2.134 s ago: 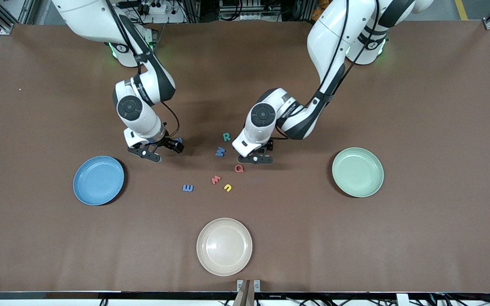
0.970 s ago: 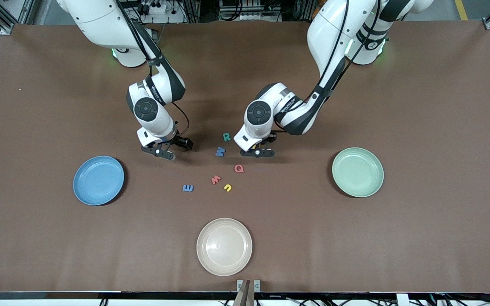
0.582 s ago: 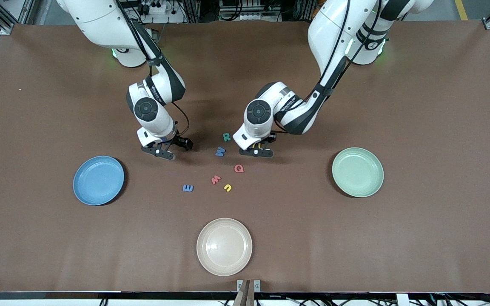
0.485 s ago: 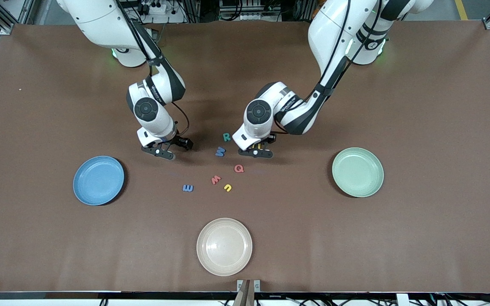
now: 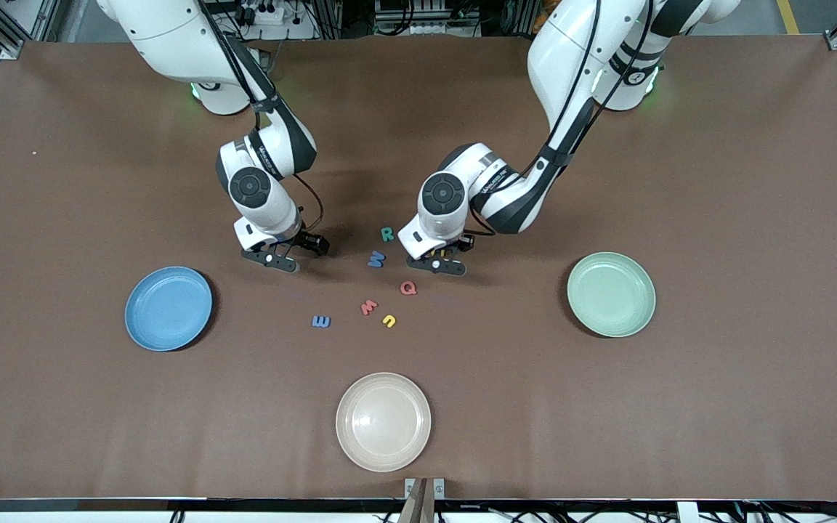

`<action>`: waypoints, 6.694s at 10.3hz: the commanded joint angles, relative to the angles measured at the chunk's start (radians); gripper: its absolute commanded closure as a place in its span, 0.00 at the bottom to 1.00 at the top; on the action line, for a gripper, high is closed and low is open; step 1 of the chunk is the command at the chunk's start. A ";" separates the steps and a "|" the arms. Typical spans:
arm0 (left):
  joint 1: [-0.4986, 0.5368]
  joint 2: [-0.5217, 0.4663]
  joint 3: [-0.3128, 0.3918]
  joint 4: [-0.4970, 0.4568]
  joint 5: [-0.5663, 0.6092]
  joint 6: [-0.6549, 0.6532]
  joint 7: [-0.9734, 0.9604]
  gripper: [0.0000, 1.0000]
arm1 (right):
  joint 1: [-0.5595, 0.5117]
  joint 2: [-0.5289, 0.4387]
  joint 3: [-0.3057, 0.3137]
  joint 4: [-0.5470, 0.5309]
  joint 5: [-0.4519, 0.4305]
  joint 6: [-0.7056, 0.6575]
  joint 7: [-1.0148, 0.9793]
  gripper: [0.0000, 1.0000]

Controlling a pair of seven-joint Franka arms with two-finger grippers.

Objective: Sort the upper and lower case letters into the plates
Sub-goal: 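Grasp the H with the left gripper while the right gripper grasps blue a, then carry the H to the green plate while the right gripper drops the a, then release the H on the green plate while the right gripper grasps blue m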

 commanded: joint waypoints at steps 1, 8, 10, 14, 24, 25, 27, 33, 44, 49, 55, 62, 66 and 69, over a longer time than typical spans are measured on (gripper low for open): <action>-0.005 0.021 0.006 0.011 0.019 0.025 0.001 0.47 | 0.007 -0.014 -0.002 -0.020 0.007 0.005 0.019 0.00; 0.004 -0.007 0.004 0.038 0.006 0.022 -0.003 0.49 | 0.018 -0.017 -0.001 -0.025 0.007 0.005 0.028 0.00; 0.006 -0.002 0.004 0.041 0.008 0.022 -0.004 0.49 | 0.020 -0.018 -0.001 -0.025 0.007 0.006 0.035 0.70; -0.002 0.013 0.006 0.038 0.023 0.024 0.010 0.48 | 0.032 -0.023 -0.001 -0.027 0.007 0.005 0.057 0.99; -0.003 0.028 0.006 0.038 0.123 0.040 0.048 0.52 | -0.087 -0.084 -0.014 0.133 -0.003 -0.199 -0.056 1.00; -0.002 0.028 0.006 0.038 0.124 0.040 0.048 0.59 | -0.142 -0.081 -0.014 0.153 -0.007 -0.199 -0.126 1.00; -0.002 0.027 0.004 0.039 0.114 0.043 0.051 0.93 | -0.270 -0.070 -0.016 0.194 -0.025 -0.199 -0.321 1.00; 0.150 -0.160 -0.005 0.030 0.106 -0.359 0.311 1.00 | -0.485 0.083 -0.016 0.390 -0.283 -0.172 -0.501 0.98; 0.420 -0.248 -0.008 -0.243 0.273 -0.058 0.617 1.00 | -0.366 0.143 -0.011 0.476 -0.255 -0.184 -0.346 0.00; 0.432 -0.298 -0.008 -0.318 0.275 -0.090 0.636 1.00 | -0.130 0.293 -0.007 0.639 -0.137 -0.219 -0.176 0.00; 0.440 -0.306 -0.006 -0.331 0.276 -0.078 0.663 1.00 | -0.040 0.373 -0.007 0.697 -0.093 -0.221 -0.043 0.00; 0.454 -0.297 -0.006 -0.343 0.336 0.042 0.657 0.13 | -0.029 0.378 -0.007 0.696 -0.094 -0.210 -0.029 0.34; 0.430 -0.286 -0.025 -0.332 0.321 0.034 0.552 0.15 | -0.028 0.379 -0.005 0.688 -0.094 -0.195 -0.031 1.00; 0.368 -0.222 -0.074 -0.256 0.305 0.034 0.161 0.14 | -0.039 0.367 -0.005 0.693 -0.094 -0.204 -0.037 1.00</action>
